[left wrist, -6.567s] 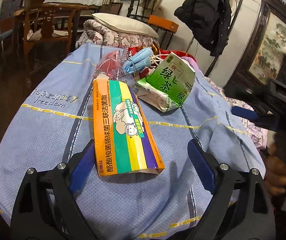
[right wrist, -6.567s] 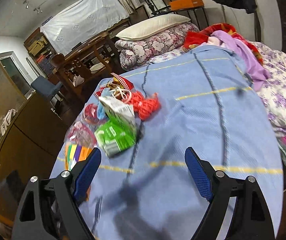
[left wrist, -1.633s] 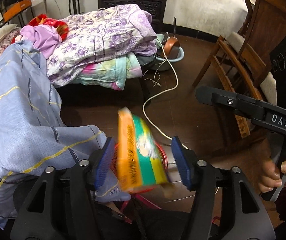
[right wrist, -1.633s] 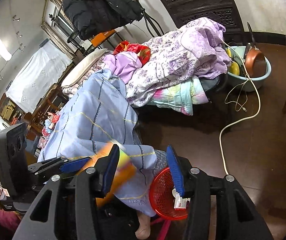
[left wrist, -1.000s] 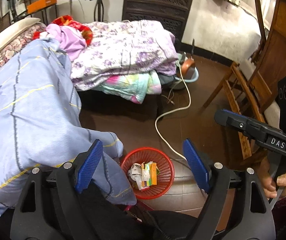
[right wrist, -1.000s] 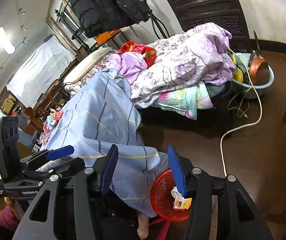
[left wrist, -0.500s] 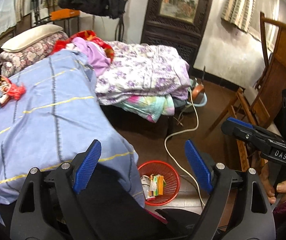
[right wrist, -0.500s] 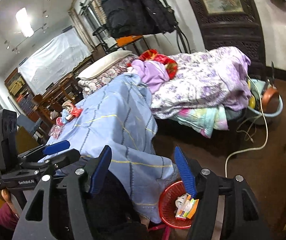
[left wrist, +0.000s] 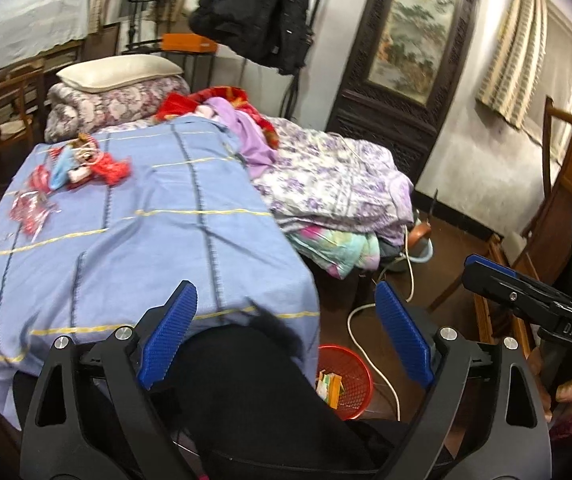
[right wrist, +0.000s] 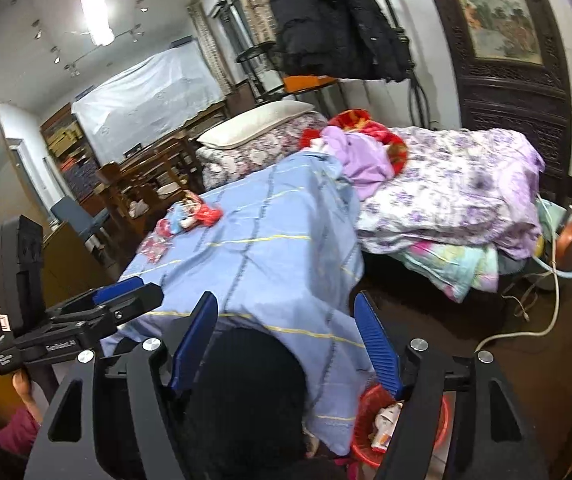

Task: Collect trash
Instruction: 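Move both open tools back over the remaining trash on the bed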

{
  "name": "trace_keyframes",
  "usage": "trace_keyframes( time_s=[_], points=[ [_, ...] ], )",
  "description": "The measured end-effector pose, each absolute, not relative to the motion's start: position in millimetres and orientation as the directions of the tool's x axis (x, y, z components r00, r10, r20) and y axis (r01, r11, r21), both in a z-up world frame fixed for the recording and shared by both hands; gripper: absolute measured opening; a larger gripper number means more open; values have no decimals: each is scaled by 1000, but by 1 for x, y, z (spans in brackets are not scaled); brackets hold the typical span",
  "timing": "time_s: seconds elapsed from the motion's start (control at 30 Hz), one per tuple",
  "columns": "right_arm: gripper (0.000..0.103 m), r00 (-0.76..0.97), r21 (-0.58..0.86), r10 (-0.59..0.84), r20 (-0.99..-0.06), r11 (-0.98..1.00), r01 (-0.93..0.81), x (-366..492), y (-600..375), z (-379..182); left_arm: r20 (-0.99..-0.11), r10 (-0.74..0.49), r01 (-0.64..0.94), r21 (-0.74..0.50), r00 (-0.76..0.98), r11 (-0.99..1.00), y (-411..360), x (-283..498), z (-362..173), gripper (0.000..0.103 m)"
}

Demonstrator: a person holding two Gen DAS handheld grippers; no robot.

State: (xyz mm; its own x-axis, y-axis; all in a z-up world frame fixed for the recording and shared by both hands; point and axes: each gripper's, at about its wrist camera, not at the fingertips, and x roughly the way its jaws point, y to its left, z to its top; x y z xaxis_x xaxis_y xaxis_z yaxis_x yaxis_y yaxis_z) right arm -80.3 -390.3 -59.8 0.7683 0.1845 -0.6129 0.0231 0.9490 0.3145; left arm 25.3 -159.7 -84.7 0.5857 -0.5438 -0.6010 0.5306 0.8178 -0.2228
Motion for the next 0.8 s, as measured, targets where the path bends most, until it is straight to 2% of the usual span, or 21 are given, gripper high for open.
trace_keyframes(
  time_s=[0.23,0.47,0.8],
  points=[
    [71,750,326,252,-611,944,-51,-53,-338,-54,-583,-516,453,-266,628,851,-112,38,-89,91],
    [72,709,377,314,-632,923,-73,-18,-304,-64,-608,-465,328,-330,644,885,-58,76,-110,91],
    [72,651,358,289,-702,933,-30,25,-286,-94,-664,-384,157,-377,642,913,-2,135,-140,91]
  ],
)
